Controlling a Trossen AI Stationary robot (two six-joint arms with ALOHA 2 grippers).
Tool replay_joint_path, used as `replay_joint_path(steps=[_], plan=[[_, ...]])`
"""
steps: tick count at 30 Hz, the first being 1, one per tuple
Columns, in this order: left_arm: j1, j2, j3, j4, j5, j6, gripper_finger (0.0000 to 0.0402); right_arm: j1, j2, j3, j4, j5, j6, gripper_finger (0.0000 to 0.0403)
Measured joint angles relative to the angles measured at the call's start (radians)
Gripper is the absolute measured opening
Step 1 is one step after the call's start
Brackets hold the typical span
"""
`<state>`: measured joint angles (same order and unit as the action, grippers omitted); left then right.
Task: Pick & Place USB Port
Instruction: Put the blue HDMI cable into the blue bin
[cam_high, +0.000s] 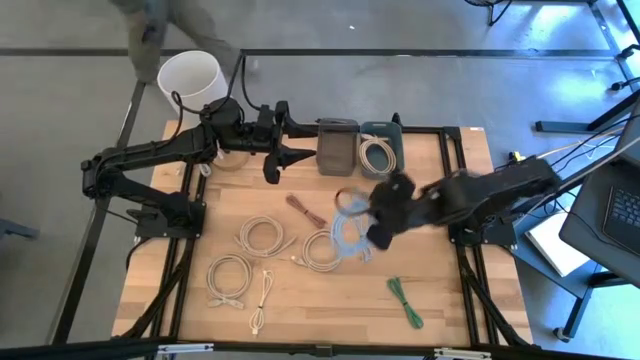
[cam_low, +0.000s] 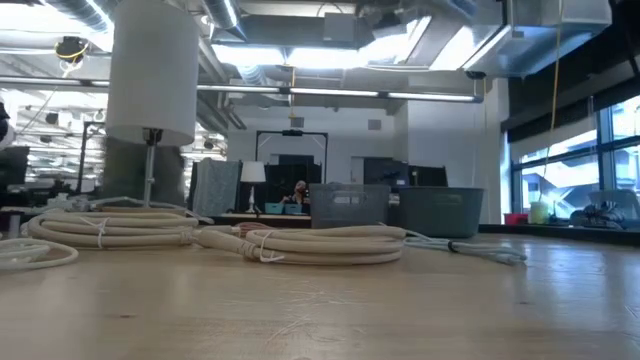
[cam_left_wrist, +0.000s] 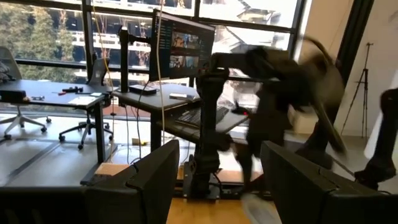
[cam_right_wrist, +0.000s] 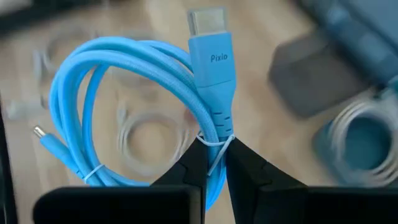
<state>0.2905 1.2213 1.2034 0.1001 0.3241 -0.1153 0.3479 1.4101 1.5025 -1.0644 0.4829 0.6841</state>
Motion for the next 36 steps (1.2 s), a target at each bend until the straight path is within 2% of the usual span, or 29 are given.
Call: replay_joint_path(steps=[6,9,15,19,22,27,30,36], plan=[[0.007,-0.008,0.0,0.0,0.035,0.024,0.0221,-0.087,-0.201,-0.051,0.083,0.047,-0.124,0.0037],[0.026,-0.023,0.0,0.001,0.077,0.024,0.0221,-0.128,-0.297,-0.104,0.179,0.052,-0.2,0.0037],[0.072,-0.04,0.0,0.025,0.165,0.024,0.0221,-0.221,-0.462,-0.29,0.484,-0.052,-0.36,0.0037],[0.089,-0.039,0.0,0.035,0.229,0.004,0.0221,-0.328,-0.559,-0.449,0.751,-0.212,-0.433,0.0037],[0.098,-0.039,0.0,0.034,0.229,-0.003,0.0221,-0.425,-0.62,-0.554,0.91,-0.368,-0.432,0.0037],[0.107,-0.039,0.0,0.073,0.229,-0.018,0.0221,-0.602,-0.667,-0.69,1.131,-0.75,-0.32,0.0037],[0.107,-0.036,0.0,0.078,0.227,-0.021,0.0221,-0.705,-0.663,-0.727,1.169,-0.918,-0.251,0.0037],[0.106,-0.036,0.0,0.097,0.176,-0.033,0.0221,-0.917,-0.646,-0.732,1.037,-1.079,-0.273,0.0037]])
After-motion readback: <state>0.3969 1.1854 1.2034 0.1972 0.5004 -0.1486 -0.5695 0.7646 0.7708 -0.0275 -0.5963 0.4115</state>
